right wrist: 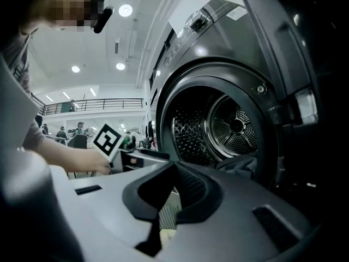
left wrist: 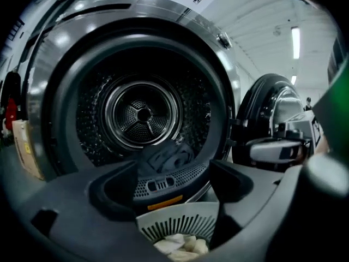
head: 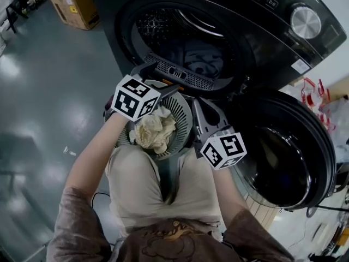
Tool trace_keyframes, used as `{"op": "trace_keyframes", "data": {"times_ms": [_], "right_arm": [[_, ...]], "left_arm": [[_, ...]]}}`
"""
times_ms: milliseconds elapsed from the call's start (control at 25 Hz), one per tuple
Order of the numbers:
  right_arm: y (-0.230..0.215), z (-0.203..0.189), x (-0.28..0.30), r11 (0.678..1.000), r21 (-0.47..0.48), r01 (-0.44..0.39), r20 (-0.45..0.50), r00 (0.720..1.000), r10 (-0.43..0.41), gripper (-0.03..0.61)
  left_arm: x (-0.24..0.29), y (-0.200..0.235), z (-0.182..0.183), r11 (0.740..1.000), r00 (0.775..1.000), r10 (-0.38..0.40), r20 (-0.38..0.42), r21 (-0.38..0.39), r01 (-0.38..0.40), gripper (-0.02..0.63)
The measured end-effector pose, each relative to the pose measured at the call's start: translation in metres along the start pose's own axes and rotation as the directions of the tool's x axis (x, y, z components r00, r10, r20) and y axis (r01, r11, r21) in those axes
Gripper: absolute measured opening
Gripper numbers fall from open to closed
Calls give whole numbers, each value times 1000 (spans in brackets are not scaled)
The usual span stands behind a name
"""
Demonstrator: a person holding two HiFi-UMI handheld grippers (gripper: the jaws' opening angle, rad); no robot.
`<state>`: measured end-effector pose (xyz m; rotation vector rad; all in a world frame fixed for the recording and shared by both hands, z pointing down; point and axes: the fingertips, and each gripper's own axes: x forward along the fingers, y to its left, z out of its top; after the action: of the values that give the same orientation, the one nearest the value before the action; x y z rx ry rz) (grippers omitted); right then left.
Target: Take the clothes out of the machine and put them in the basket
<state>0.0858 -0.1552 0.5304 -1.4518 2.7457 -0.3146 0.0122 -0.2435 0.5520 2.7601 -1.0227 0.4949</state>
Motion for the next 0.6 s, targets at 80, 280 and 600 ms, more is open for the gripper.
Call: {"op": "trace_keyframes", "data": {"times_ms": [80, 280, 600], "right_arm": [[0, 0, -3, 1000, -4, 7, -3, 1000, -7, -3], [-4, 3, -10, 999, -10, 31, -4, 1000, -31, -3], [-9, 2, -19, 998, -14, 68, -7, 998, -68, -3]], "left_arm": [[27, 0, 2, 999, 1000, -14, -2, 30, 14, 407], [93, 0, -2, 994, 999, -38, -37, 102, 42, 413], [176, 10, -9, 977, 989, -61, -136, 194, 87, 415]]}}
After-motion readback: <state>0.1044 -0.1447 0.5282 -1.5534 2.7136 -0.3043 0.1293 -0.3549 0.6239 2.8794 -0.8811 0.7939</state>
